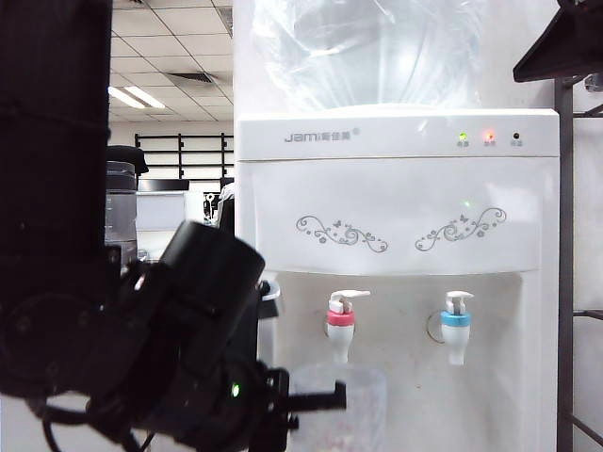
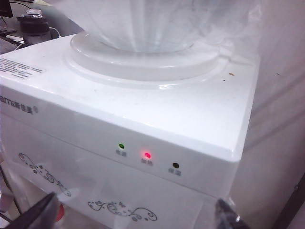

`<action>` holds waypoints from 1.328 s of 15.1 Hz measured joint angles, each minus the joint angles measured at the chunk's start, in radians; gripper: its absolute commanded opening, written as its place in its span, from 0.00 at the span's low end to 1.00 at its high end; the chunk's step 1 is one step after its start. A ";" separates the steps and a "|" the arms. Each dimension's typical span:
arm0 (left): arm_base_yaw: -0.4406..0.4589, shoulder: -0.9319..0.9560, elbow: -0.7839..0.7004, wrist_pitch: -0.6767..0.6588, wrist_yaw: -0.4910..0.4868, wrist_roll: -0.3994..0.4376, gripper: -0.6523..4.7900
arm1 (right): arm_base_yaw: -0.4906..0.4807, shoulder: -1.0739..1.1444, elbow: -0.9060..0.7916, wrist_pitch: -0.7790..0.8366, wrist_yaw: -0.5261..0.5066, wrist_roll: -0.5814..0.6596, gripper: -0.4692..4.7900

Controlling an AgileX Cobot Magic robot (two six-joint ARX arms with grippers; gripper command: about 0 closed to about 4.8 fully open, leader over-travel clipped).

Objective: Pick up the plastic mug from the left desk, go to the hot water outlet of the water dispenser, press the vertical switch to get some water, then put the mug back on the desk.

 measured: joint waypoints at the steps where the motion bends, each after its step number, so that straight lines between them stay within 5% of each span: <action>1: 0.000 0.009 0.000 0.000 -0.007 0.000 0.11 | 0.000 0.000 0.000 0.000 0.000 0.000 0.90; 20: 0.018 0.050 0.068 0.066 -0.026 0.001 0.11 | 0.000 0.000 0.000 0.000 0.000 0.000 0.90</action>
